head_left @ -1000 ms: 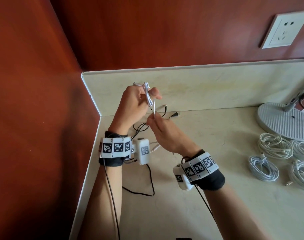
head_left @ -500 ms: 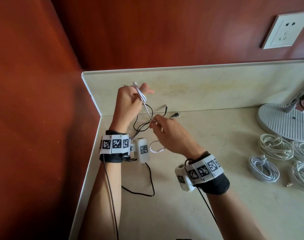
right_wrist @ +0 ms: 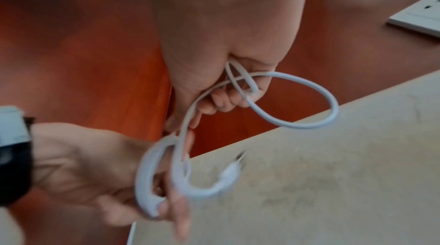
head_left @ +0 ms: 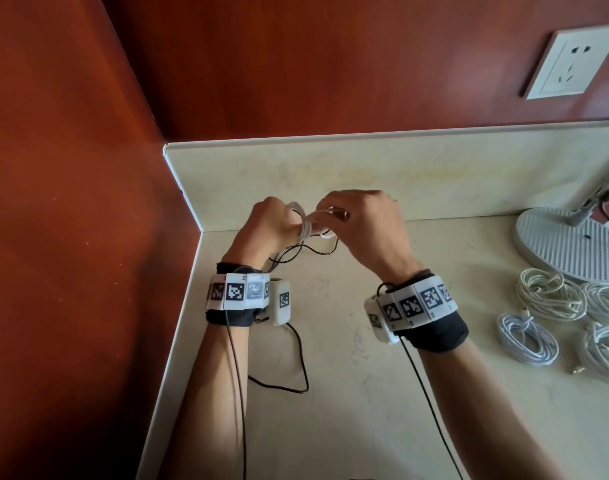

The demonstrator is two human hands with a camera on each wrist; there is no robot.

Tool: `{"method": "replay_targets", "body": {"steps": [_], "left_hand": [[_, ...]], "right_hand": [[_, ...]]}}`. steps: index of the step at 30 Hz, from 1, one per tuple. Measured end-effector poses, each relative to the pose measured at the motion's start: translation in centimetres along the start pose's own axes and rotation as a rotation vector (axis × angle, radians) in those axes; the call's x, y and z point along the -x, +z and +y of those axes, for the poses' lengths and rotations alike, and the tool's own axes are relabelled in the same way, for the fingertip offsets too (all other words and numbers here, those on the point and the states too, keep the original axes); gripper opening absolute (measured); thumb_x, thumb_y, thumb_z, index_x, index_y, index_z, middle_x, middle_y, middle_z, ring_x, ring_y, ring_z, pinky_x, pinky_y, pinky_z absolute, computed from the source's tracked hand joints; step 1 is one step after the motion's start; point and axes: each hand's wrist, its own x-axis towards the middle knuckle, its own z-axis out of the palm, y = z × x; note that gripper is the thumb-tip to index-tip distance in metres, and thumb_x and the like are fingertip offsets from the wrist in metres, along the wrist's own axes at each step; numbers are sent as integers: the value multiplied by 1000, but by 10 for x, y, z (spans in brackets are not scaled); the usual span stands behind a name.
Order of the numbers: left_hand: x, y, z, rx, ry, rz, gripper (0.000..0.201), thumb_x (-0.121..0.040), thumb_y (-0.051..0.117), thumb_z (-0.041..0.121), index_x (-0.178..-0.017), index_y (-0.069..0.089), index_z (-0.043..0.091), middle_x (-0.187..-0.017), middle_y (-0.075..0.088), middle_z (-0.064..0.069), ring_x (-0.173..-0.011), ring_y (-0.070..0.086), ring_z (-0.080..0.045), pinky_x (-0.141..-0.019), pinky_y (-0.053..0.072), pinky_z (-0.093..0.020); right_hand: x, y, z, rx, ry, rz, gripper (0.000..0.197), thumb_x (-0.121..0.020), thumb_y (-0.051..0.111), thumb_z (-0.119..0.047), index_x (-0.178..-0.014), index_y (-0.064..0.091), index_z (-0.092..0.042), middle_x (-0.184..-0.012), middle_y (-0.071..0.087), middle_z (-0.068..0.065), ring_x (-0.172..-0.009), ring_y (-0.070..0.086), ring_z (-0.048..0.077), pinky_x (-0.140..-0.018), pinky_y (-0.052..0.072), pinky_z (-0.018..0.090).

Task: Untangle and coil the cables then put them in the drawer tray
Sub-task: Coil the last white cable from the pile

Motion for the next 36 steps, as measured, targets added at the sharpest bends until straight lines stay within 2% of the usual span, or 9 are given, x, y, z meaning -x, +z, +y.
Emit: {"method": "replay_targets", "body": {"steps": [5, 8, 9, 13, 17, 21, 27, 31, 36], "left_hand": [[12, -5, -5, 252, 112, -402, 37, -97, 64, 10, -60, 68, 10, -77, 77, -4, -52, 50, -14, -51, 34, -30], [21, -14, 4, 322, 294, -466, 17, -91, 76, 34, -88, 79, 17, -78, 77, -6, -50, 43, -23, -51, 33, -34], [23, -17, 7, 351, 350, -469, 29, -86, 79, 46, -94, 81, 18, -74, 74, -4, -48, 41, -22, -51, 32, -33], [26, -24, 16, 414, 484, -360, 76, -65, 72, 80, -85, 81, 8, -56, 56, 18, -51, 49, 0, -54, 35, -14], [27, -30, 16, 337, 535, -258, 56, -71, 76, 64, -84, 81, 10, -58, 63, 18, -58, 55, 4, -59, 36, -11], [28, -34, 12, 432, 562, -67, 66, -76, 63, 71, -86, 82, 8, -60, 60, 17, -54, 53, 0, -56, 34, -10], [23, -21, 10, 694, 579, 127, 37, -94, 55, 56, -79, 79, 33, -86, 69, -34, -40, 38, -22, -42, 31, -33], [11, -22, -4, 835, 443, 272, 68, -101, 48, 54, -79, 60, -9, -101, 77, -10, -50, 50, -19, -44, 37, -26], [10, -21, -4, 910, 343, 316, 53, -97, 43, 55, -68, 70, 20, -96, 77, -3, -55, 45, -20, -44, 35, -26]], "right_hand": [[-19, -11, 24, -22, -222, -66, 54, -79, 71, -69, -68, 65, -17, -62, 48, -13, -60, 43, 11, -73, 36, 31], [-27, -6, 31, -51, -259, -67, 50, -84, 69, -65, -74, 69, -16, -70, 59, -6, -69, 49, 13, -78, 35, 31], [-28, -3, 33, -45, -258, -60, 46, -90, 66, -60, -79, 71, -16, -75, 61, -5, -74, 50, 15, -78, 35, 32], [-20, 18, 32, 23, -262, -37, 32, -107, 49, -35, -96, 72, -16, -93, 67, -3, -85, 56, 22, -82, 38, 37], [-13, 31, 25, -43, -187, -75, 31, -107, 43, -32, -107, 68, -14, -101, 68, -3, -90, 57, 22, -85, 41, 35], [-9, 35, 31, -98, -148, -151, 32, -105, 51, -37, -116, 68, -12, -107, 68, -1, -94, 57, 19, -79, 47, 36], [-5, 28, 34, -534, 105, -240, 15, -104, 62, -21, -116, 68, -14, -102, 73, -5, -95, 70, 6, -81, 54, 27], [2, 21, 40, -804, 205, -217, 26, -111, 45, -16, -130, 63, -11, -118, 74, 13, -103, 75, 29, -90, 61, 46], [7, 18, 44, -850, 366, -103, 22, -112, 43, -9, -129, 53, -1, -103, 76, 18, -79, 75, 35, -70, 63, 44]]}}
